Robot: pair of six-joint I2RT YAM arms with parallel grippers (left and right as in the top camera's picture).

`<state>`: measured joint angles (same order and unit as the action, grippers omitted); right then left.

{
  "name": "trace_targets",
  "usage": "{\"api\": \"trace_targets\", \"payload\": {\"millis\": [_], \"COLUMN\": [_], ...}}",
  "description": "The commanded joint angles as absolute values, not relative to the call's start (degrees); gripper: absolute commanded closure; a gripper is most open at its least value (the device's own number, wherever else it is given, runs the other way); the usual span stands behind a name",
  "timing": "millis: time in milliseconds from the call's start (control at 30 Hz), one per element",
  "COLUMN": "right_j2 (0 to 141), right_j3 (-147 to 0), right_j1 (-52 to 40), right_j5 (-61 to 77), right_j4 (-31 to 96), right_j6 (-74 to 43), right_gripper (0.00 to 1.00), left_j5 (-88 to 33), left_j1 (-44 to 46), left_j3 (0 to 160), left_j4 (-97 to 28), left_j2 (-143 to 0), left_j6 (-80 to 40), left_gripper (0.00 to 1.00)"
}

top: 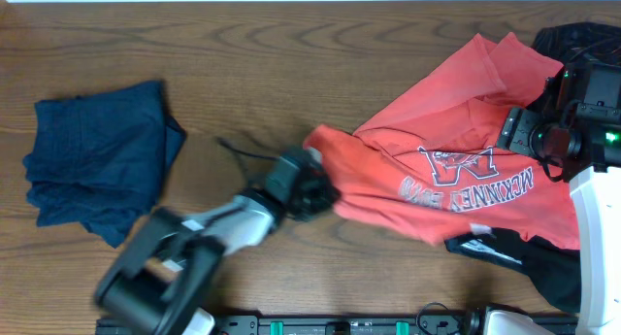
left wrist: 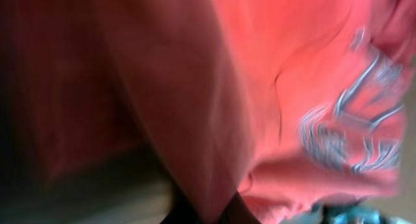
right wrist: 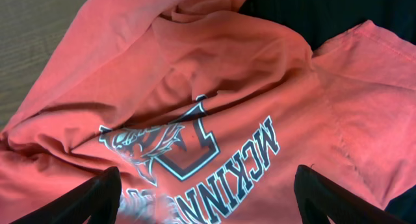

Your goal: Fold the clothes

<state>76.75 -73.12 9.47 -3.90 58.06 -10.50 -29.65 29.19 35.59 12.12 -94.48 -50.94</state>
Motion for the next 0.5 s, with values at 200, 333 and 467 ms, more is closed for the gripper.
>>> {"api": "trace_targets", "payload": {"millis": [200, 333, 467], "right_j2": [76.40, 76.40, 76.51], "right_j3": [-73.36, -73.34, -73.32], "right_j1": [9.85, 9.85, 9.85], "right_j5": [-4.45, -4.47, -4.47], "right_j4": [58.17, 58.67, 59.24], "right_j6": [-10.63, -10.59, -9.96], "right_gripper": [0.17, 0.15, 0.16], "left_j5": [-27.03, -31.77, -32.36], "left_j1": [-2.50, -6.55, -4.58], "left_j3": [61.28, 63.33, 62.85], "left_j4": [-5.96, -9.32, -22.63], "left_j2": [-84.86, -85.73, -85.73], "left_j6": [-32.16, -32.14, -31.53], "left_gripper": [0.93, 0.04, 0.02]}}
